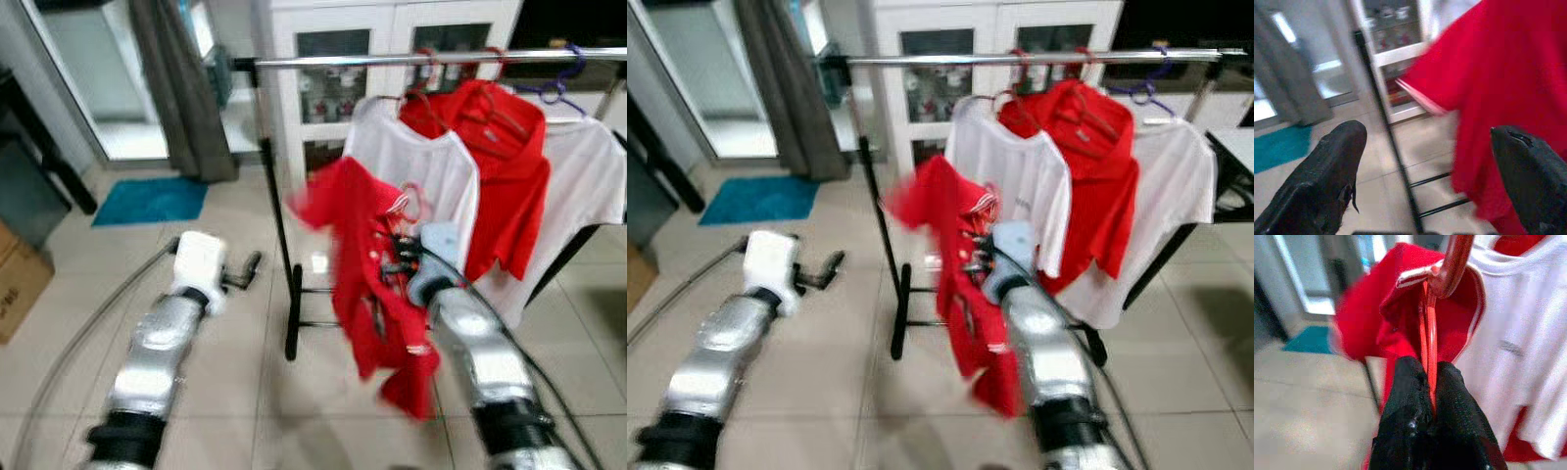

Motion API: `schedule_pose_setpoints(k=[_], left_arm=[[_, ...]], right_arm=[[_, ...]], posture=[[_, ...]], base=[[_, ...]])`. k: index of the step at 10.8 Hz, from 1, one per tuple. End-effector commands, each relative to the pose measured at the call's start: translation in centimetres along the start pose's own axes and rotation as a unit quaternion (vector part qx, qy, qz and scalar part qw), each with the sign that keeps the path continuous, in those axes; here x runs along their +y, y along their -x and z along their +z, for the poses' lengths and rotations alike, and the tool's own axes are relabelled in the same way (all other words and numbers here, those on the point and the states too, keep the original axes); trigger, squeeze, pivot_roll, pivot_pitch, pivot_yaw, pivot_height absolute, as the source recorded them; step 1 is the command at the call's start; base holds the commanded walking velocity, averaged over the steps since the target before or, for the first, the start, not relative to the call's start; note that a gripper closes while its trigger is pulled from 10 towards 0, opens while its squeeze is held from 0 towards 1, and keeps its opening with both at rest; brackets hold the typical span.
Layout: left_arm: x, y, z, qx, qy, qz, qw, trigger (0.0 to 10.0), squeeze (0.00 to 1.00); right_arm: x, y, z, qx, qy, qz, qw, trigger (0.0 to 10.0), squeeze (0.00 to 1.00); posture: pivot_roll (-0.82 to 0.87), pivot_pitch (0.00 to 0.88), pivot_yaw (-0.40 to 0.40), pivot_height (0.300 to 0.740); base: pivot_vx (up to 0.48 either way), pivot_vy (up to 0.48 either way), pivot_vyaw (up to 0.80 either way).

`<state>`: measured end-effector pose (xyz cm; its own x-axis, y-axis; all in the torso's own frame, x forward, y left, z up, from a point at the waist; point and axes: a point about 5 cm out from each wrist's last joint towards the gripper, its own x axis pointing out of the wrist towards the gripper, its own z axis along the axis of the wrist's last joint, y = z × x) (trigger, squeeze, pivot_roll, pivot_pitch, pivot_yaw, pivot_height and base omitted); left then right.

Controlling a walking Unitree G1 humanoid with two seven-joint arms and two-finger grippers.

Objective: Hang hanger

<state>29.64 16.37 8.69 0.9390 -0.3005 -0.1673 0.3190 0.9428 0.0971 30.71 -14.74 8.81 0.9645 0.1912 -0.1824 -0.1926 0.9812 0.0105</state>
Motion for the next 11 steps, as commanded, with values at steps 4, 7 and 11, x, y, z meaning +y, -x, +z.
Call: schedule_pose_setpoints(k=[4,7,11], left_arm=[[0.95,0.12,0.05,0.002,-0.011,0.006,1.0,10.0,0.91],[1.08,0.03,-0.02,0.003,-0.012,0.006,1.0,10.0,0.91],[1.15,-0.12,0.06,0.001,-0.013,0.007,1.0,10.0,0.91]], right_arm=[[0.44,-0.3,1.73,-0.042,0.002,0.004,0.999,10.0,0.0],[0.44,-0.4,1.74,-0.041,0.018,0.004,0.999,10.0,0.0],[0.08,-0.66,1.68,-0.027,0.028,-0.01,0.999,10.0,0.0]], posture=[[-0.1,0.0,0.069,0.74],[-0.1,0.0,0.065,0.74],[-0.1,0.0,0.064,0.74]], base=[[0.364,0.0,0.0],[0.376,0.0,0.0],[0.387,0.0,0.0]])
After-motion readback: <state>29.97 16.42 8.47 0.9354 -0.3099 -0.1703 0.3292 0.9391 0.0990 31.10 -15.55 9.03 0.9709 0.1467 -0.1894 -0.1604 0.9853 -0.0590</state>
